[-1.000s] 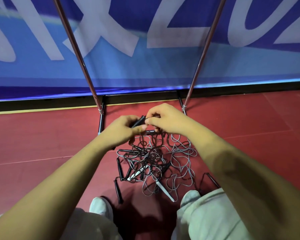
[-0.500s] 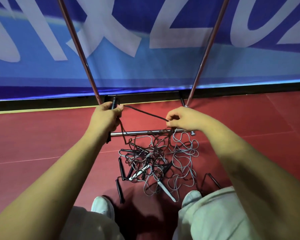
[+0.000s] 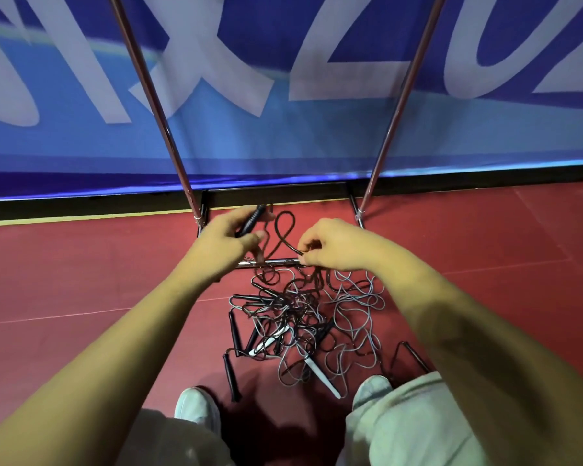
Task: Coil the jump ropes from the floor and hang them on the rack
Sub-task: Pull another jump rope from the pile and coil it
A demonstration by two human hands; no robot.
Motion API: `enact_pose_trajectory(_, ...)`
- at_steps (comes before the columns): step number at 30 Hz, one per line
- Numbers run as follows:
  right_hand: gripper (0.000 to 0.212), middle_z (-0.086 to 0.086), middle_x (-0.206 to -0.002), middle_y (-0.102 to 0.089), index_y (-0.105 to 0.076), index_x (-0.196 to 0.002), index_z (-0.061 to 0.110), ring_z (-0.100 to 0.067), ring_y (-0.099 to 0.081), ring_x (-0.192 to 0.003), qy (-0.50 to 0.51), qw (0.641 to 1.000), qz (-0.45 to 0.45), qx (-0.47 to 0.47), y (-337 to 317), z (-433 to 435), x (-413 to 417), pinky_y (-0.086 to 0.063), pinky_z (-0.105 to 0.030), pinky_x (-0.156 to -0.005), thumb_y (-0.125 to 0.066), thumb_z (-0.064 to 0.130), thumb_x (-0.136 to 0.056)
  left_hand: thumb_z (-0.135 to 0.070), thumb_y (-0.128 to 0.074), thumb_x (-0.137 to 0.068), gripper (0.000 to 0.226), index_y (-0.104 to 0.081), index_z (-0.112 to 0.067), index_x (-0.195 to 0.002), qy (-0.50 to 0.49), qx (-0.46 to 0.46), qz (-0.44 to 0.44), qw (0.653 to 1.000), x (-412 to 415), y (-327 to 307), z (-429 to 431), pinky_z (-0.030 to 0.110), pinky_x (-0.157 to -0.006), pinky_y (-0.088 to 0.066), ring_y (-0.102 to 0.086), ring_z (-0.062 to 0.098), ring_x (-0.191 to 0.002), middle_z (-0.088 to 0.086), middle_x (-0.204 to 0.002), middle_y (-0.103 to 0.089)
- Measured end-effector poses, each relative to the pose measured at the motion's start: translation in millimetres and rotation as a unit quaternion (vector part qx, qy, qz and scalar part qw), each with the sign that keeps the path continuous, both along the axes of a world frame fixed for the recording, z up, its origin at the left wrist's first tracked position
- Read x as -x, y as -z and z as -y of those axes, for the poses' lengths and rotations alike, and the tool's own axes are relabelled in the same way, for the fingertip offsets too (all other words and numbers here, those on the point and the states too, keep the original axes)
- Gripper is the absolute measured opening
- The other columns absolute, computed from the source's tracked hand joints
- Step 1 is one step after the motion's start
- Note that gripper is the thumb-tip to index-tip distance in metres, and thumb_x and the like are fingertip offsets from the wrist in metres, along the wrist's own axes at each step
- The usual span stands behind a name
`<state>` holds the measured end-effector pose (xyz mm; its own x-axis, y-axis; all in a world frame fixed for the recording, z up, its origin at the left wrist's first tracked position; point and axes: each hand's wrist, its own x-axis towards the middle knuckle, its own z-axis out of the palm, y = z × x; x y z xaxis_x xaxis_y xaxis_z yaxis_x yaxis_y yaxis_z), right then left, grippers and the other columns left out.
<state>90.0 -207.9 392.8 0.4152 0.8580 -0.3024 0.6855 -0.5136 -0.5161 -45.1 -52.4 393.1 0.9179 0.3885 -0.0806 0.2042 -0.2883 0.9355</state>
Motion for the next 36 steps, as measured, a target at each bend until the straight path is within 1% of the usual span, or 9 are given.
enact_pose_trajectory(6, 0.009, 0.0, -0.065, -0.066, -0.074, -0.077, 0.022, -0.01, -0.052, -0.057, 0.064, 0.991, -0.06, -0.105, -6, -6, 3, -0.042, -0.028, -0.055, -0.068, 0.023, -0.084, -0.029, -0.063, -0.096, 0.012, -0.061, -0.024, -0.085, 0.108, -0.101, -0.093, 0.985, -1, 16, 2, 0.021, -0.054, -0.034, -0.04, 0.002, -0.05, -0.016, -0.053, -0.047)
enact_pose_trajectory(12, 0.005, 0.01, -0.056, -0.051, -0.07, -0.077, 0.016, -0.005, -0.041, -0.048, 0.092, 0.993, -0.055, -0.042, 4, 13, -21, -0.038, -0.021, -0.055, -0.068, 0.013, -0.08, -0.01, -0.057, -0.097, 0.019, -0.051, -0.017, -0.081, -0.148, 0.191, 0.023, 0.97, -7, 5, -15, 0.017, -0.039, -0.017, -0.026, 0.007, -0.04, -0.009, -0.049, -0.036)
enact_pose_trajectory(15, 0.009, 0.007, -0.056, -0.053, -0.07, -0.073, 0.009, 0.0, -0.042, -0.043, 0.104, 0.994, -0.021, 0.008, 10, 29, -37, -0.04, -0.019, -0.052, -0.07, 0.013, -0.081, -0.012, -0.057, -0.097, 0.01, -0.056, -0.016, -0.087, -0.216, 0.188, 0.036, 0.957, -1, 2, -43, 0.018, -0.039, -0.019, -0.028, 0.008, -0.042, -0.003, -0.06, -0.039)
enact_pose_trajectory(20, 0.016, 0.006, -0.065, -0.066, -0.072, -0.077, 0.013, -0.008, -0.056, -0.059, 0.13, 0.988, -0.025, -0.078, 12, 25, -37, -0.045, -0.027, -0.065, -0.066, 0.02, -0.09, -0.018, -0.062, -0.096, 0.006, -0.067, -0.014, -0.096, -0.146, -0.003, -0.089, 0.985, 6, 7, -42, 0.022, -0.045, -0.032, -0.046, 0.009, -0.042, 0.006, -0.071, -0.057)
enact_pose_trajectory(22, 0.015, 0.009, -0.058, -0.058, -0.068, -0.079, 0.012, 0.001, -0.049, -0.049, 0.142, 0.983, -0.03, -0.111, 9, 17, -29, -0.038, -0.023, -0.058, -0.064, 0.019, -0.092, -0.014, -0.062, -0.095, 0.013, -0.068, -0.02, -0.105, -0.127, -0.101, -0.099, 0.982, 6, 6, -34, 0.023, -0.055, -0.041, -0.056, 0.004, -0.044, 0.004, -0.077, -0.065)
enact_pose_trajectory(25, 0.013, 0.008, -0.054, -0.054, -0.066, -0.08, 0.014, 0.003, -0.052, -0.043, 0.105, 0.989, -0.073, -0.076, 8, 5, -9, -0.04, -0.024, -0.055, -0.064, 0.017, -0.093, -0.01, -0.062, -0.095, 0.018, -0.066, -0.027, -0.101, -0.114, -0.046, -0.061, 0.99, 4, 5, -27, 0.016, -0.051, -0.041, -0.061, 0.005, -0.047, -0.005, -0.07, -0.062)
enact_pose_trajectory(28, 0.012, 0.002, -0.059, -0.064, -0.065, -0.082, 0.016, -0.019, -0.072, -0.065, 0.079, 0.984, -0.142, -0.073, 12, -9, 16, -0.045, -0.03, -0.063, -0.063, 0.019, -0.094, -0.01, -0.061, -0.096, 0.018, -0.068, -0.024, -0.104, -0.068, 0.019, -0.042, 0.997, 2, 8, -14, 0.014, -0.039, -0.031, -0.045, 0.003, -0.037, 0.0, -0.067, -0.056)
enact_pose_trajectory(32, 0.009, -0.001, -0.06, -0.066, -0.064, -0.086, 0.01, -0.009, -0.061, -0.05, 0.123, 0.961, -0.173, -0.178, 6, -22, 28, -0.038, -0.019, -0.048, -0.061, 0.013, -0.094, -0.029, -0.057, -0.099, 0.014, -0.069, -0.021, -0.101, 0.013, 0.072, -0.07, 0.995, -2, 15, -2, 0.02, -0.041, -0.02, -0.027, 0.007, -0.04, -0.01, -0.052, -0.042)
enact_pose_trajectory(36, 0.012, 0.0, -0.058, -0.066, -0.066, -0.087, 0.006, -0.009, -0.054, -0.047, 0.164, 0.951, -0.175, -0.195, 3, -17, 18, -0.037, -0.02, -0.047, -0.063, 0.016, -0.093, -0.038, -0.059, -0.095, 0.025, -0.061, -0.017, -0.08, 0.032, 0.037, -0.069, 0.996, -2, 8, -5, 0.017, -0.041, -0.026, -0.036, 0.005, -0.044, -0.008, -0.057, -0.05)
